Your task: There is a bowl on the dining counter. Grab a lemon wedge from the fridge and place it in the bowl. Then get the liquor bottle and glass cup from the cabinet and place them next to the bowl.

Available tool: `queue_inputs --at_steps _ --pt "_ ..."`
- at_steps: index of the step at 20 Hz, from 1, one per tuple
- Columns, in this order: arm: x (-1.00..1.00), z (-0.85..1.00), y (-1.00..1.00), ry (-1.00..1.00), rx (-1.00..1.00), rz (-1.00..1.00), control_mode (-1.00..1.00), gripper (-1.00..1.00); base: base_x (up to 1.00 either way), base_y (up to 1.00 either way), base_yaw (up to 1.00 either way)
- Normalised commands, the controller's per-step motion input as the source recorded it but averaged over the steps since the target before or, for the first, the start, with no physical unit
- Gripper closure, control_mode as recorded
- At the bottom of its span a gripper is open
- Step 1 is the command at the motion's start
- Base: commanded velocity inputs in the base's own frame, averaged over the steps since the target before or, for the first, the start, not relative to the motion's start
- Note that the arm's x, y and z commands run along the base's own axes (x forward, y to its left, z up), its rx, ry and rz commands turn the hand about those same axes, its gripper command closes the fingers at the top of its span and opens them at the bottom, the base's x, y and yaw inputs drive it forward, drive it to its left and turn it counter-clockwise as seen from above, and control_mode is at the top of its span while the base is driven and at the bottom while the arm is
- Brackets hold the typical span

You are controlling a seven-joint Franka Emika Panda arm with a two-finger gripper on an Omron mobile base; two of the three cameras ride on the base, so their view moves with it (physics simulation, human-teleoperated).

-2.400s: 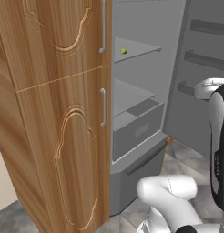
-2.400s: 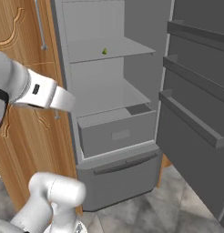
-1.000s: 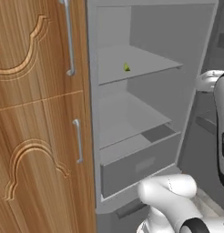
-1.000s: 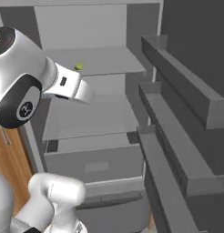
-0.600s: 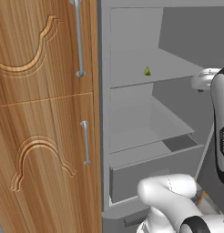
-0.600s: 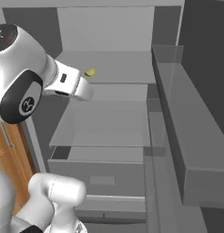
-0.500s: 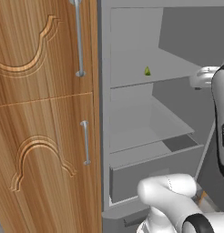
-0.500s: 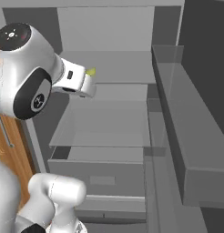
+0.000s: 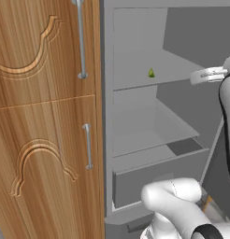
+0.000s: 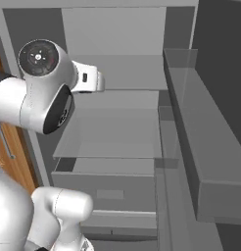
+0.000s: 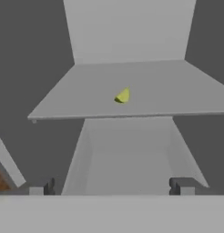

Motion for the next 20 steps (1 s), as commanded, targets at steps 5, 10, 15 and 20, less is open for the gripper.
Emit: queue_inputs --at_steps 5,10,15,20 --pt "0.63 0.0 0.32 -0.05 -0.02 0.0 -1.0 -1.0 0.0 0.0 0.0" --pt "0.75 0.0 0.19 0.09 0.0 -0.04 -1.0 -1.0 0.0 0.0 0.0" --pt "0.81 0.0 0.06 0.2 0.0 -0.04 -1.0 -1.0 0.0 0.0 0.0" --pt "0.69 -0.01 0.0 0.11 0.0 -0.02 -1.0 -1.0 0.0 0.0 0.0"
